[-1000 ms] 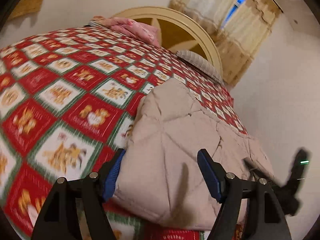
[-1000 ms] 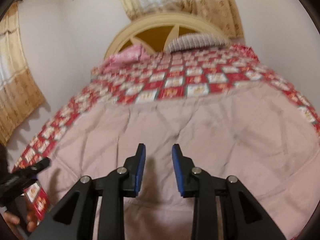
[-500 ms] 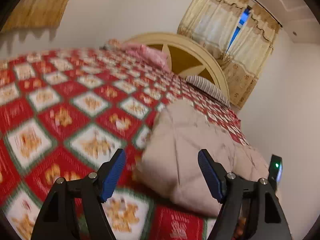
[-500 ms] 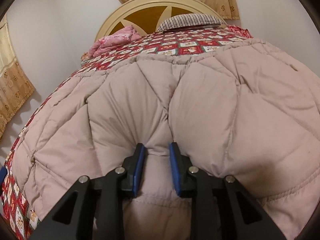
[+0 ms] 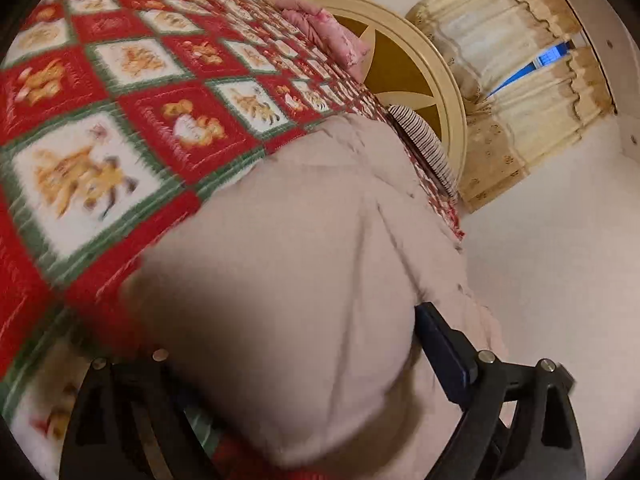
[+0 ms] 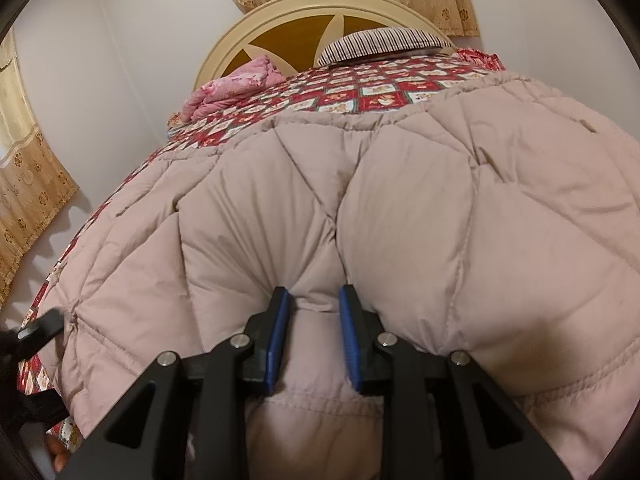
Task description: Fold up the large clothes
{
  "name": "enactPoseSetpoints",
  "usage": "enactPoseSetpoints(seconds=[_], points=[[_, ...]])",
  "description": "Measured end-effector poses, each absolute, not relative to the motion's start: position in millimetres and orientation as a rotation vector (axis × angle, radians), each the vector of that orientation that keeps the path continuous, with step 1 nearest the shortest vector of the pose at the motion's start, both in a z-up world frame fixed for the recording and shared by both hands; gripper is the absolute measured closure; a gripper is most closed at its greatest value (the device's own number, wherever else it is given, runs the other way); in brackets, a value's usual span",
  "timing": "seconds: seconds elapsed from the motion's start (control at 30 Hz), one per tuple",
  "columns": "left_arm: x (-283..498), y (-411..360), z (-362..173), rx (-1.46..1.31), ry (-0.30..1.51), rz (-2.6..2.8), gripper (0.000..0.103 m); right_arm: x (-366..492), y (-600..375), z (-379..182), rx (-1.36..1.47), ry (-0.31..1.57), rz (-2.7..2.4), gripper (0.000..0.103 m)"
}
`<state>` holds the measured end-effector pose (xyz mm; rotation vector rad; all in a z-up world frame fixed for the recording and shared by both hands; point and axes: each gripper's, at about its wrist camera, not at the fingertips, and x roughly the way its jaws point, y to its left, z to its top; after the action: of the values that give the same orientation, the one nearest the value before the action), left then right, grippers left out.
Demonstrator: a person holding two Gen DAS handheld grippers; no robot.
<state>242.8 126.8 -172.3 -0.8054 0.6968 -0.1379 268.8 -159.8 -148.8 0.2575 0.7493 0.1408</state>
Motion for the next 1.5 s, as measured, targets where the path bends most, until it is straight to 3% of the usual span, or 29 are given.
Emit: enactPoseSetpoints(seconds=[0.1, 0.17, 0.27, 0.37, 0.57, 0.77, 0.97, 1.13, 1.3, 1.5], points=[[258, 113, -167, -0.798, 0.675, -0.265, 0.014, 273, -159, -150, 0.252, 0.78, 0.136, 0.076], [265, 103, -160, -0.77, 0.669, -0.35, 0.045, 279, -158, -149, 0.244, 0.817, 0.133, 0.076], [265, 95, -134, -0.713, 0.618, -0.504, 0.065, 285, -159, -148, 0.259, 0.87, 0.144, 0.076], [255, 85, -102, -0.594, 0.567, -0.618, 0.074, 286, -167, -149, 0.382, 0.925, 0.208, 0.076], [211, 64, -59, -0.366, 0.546, -0.737, 0.076, 259, -137, -147, 0.485, 0.977, 0.283, 0.076], [159, 86, -18, -0.187, 0.532, -0.728, 0.076, 210, -59, -154, 0.789, 1.015, 0.567, 0.082], [131, 94, -13, -0.021, 0.59, -0.671, 0.075, 185, 2, -168, 0.893, 1.075, 0.787, 0.084], [120, 63, -16, 0.094, 0.561, -0.753, 0.074, 158, -31, -160, 0.869, 1.131, 0.76, 0.083], [102, 5, -24, 0.286, 0.533, -0.822, 0.074, 102, -111, -121, 0.707, 0.999, 0.535, 0.064], [81, -69, -64, 0.519, 0.533, -0.898, 0.073, 50, -228, -113, 0.797, 0.825, 0.22, 0.058]])
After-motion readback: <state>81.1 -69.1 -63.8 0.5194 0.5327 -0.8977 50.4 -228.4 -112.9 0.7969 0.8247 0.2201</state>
